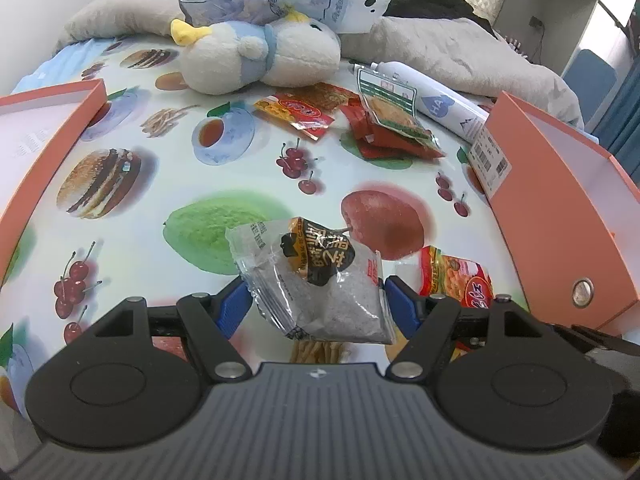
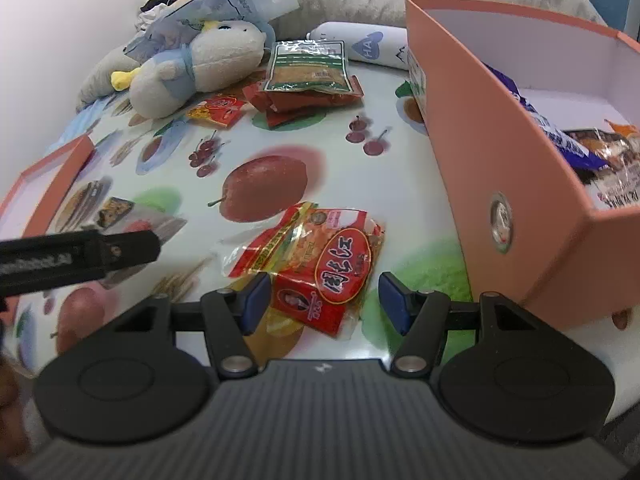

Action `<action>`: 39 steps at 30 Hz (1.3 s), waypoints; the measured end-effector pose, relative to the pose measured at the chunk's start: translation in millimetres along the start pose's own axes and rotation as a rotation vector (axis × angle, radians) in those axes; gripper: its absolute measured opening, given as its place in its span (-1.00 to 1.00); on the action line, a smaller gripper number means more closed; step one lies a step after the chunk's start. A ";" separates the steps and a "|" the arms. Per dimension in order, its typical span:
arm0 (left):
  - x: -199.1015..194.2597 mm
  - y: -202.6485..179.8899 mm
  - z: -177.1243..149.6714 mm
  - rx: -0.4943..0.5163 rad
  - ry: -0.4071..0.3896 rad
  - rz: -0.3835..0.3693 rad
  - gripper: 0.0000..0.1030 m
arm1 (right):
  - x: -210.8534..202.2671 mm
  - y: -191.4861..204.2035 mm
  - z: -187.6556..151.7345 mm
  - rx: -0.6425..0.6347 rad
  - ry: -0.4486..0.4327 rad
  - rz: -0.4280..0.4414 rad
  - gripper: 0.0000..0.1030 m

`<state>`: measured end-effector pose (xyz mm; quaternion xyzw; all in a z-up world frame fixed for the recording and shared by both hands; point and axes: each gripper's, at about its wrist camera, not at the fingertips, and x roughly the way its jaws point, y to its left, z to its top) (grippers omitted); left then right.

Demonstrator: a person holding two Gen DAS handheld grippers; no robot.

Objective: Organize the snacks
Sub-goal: 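Lift the grey packet with left tool while right lifts the red packet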

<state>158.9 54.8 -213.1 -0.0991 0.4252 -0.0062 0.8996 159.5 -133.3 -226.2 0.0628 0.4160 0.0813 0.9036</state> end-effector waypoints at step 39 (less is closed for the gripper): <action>-64.5 -38.3 71.9 0.022 -0.075 -0.052 0.48 | -78.2 -1.4 73.0 -0.101 -0.069 0.028 -0.60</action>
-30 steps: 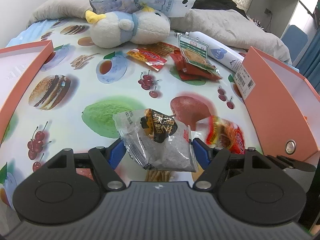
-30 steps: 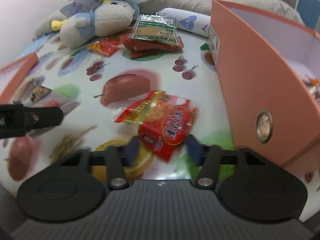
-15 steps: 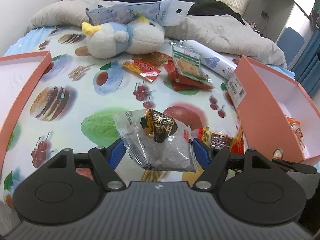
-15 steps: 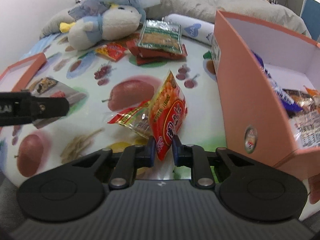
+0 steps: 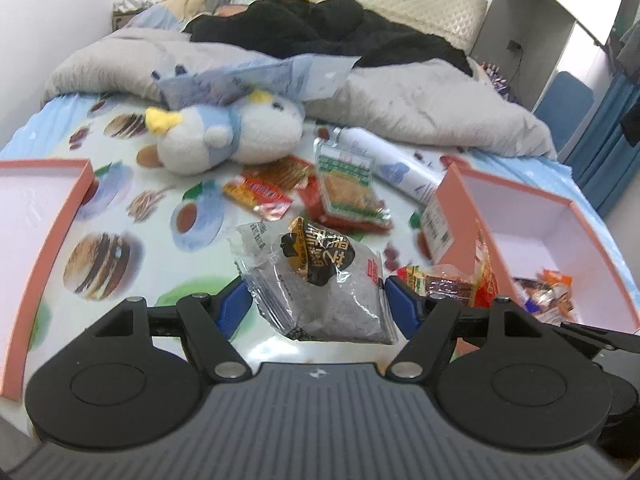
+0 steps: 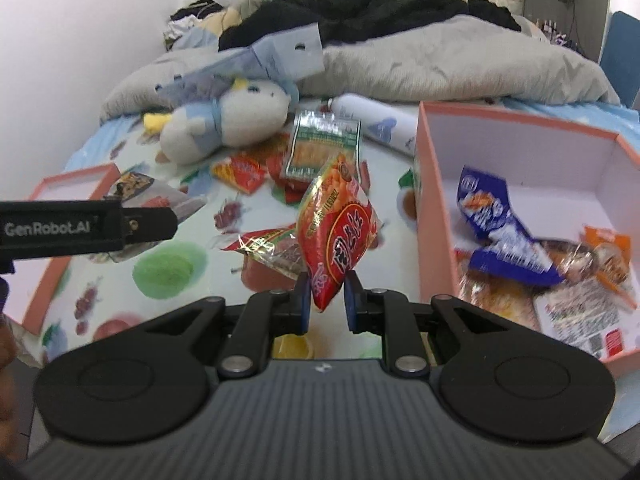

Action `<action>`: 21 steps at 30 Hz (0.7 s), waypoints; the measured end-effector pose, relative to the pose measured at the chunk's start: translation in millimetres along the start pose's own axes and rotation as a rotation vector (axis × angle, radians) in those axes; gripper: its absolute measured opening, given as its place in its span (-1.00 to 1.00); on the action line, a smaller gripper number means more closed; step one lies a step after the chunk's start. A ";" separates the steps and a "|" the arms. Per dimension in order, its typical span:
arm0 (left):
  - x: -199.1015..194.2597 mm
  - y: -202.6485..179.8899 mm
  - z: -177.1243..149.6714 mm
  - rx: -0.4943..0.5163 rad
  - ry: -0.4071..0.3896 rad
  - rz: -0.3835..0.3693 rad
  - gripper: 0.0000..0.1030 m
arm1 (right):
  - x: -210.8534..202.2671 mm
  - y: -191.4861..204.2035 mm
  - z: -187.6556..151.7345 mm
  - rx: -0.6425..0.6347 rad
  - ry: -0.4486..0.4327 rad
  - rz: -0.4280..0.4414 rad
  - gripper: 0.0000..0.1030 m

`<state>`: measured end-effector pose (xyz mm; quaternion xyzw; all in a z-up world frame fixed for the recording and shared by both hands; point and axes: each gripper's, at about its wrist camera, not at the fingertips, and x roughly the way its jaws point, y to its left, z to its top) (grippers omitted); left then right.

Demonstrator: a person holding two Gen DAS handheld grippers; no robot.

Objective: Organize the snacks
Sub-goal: 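Lift the grey packet with left tool while right lifts the red packet, then carry both packets over the pink box and lower them inside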

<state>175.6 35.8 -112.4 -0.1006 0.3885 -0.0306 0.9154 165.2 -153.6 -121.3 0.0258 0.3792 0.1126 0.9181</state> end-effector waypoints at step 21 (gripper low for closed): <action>-25.0 -102.5 71.9 0.149 -0.117 -0.151 0.48 | -66.5 -79.5 67.8 0.068 -0.212 -0.102 -0.62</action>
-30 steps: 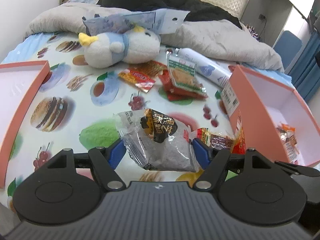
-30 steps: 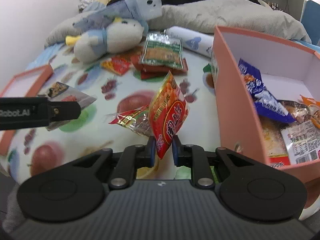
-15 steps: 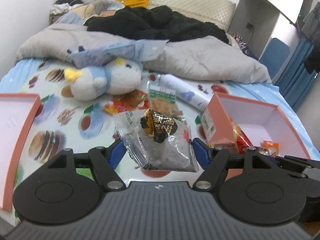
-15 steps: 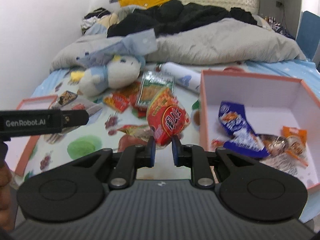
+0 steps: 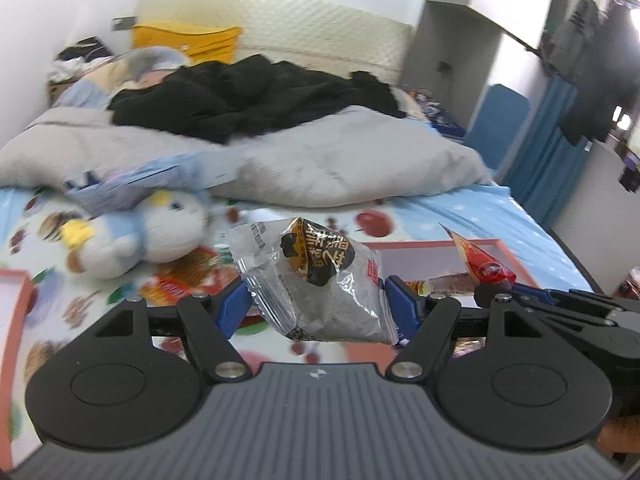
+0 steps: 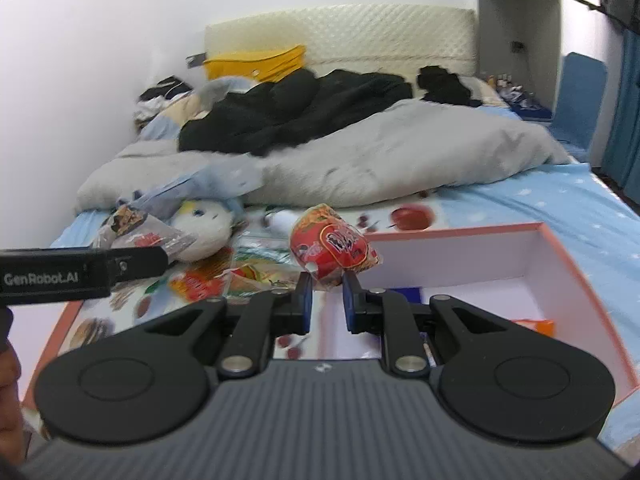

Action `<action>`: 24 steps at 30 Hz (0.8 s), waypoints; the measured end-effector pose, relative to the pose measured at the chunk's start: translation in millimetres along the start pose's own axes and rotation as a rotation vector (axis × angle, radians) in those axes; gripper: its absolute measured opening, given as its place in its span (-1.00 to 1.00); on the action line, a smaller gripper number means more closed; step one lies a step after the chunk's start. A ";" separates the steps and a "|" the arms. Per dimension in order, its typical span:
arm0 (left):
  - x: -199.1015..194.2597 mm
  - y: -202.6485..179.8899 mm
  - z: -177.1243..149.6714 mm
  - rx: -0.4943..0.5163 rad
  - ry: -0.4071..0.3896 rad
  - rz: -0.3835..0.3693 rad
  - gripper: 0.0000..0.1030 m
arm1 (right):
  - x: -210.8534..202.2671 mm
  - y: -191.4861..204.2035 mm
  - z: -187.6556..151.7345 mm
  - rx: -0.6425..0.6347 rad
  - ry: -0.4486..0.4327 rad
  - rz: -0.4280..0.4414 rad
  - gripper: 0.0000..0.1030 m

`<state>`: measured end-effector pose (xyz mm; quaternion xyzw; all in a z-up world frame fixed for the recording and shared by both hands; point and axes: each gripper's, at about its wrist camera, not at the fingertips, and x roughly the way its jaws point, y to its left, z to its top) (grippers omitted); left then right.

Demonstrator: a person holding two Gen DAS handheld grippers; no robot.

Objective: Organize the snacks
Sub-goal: 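Carry both packets over the pink box and lower them inside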

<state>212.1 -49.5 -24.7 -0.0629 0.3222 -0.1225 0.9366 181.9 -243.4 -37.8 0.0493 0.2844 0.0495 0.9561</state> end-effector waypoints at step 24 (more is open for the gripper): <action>137.5 -112.8 -20.9 0.089 0.259 -0.130 0.51 | 61.7 -130.2 -51.7 0.144 0.172 -0.112 -0.83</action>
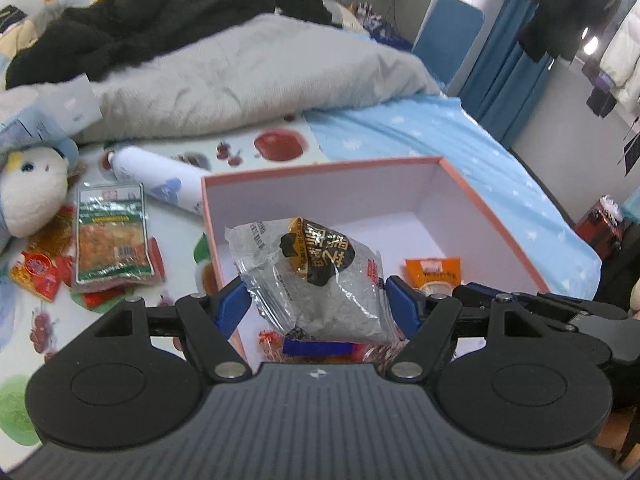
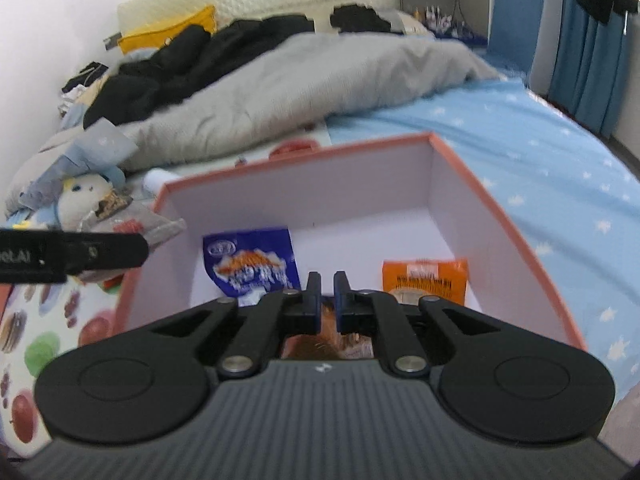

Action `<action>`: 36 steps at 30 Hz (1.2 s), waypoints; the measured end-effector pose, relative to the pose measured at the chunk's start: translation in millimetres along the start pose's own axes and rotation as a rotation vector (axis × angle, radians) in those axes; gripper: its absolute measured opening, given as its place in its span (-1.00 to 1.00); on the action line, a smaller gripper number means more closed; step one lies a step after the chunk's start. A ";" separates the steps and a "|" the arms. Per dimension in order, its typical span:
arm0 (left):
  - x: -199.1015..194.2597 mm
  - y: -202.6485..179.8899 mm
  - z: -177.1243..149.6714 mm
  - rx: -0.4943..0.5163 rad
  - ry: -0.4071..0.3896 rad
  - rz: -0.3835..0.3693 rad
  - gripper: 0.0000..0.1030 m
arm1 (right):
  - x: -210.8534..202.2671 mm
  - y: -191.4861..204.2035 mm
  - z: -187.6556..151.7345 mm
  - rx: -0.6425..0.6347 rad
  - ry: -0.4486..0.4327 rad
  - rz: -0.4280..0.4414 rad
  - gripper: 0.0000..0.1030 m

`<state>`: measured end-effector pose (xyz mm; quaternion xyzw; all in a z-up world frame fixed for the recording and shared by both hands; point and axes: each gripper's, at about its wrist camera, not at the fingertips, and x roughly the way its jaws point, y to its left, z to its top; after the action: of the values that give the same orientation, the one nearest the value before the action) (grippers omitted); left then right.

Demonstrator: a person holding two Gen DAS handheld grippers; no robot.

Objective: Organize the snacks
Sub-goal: 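Carry both packets over the pink box and lower them inside, then open both tools to release the packets into the pink box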

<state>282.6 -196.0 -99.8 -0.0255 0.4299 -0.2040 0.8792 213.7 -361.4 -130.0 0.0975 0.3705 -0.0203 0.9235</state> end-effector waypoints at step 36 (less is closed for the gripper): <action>-133.4 96.1 -31.9 -0.154 -0.136 0.106 0.91 | -147.9 100.7 35.1 -0.105 -0.053 -0.056 0.65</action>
<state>217.5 -53.1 -41.5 -0.0838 0.3844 -0.1213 0.9113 141.5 -274.6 13.2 0.0382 0.3489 -0.0292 0.9359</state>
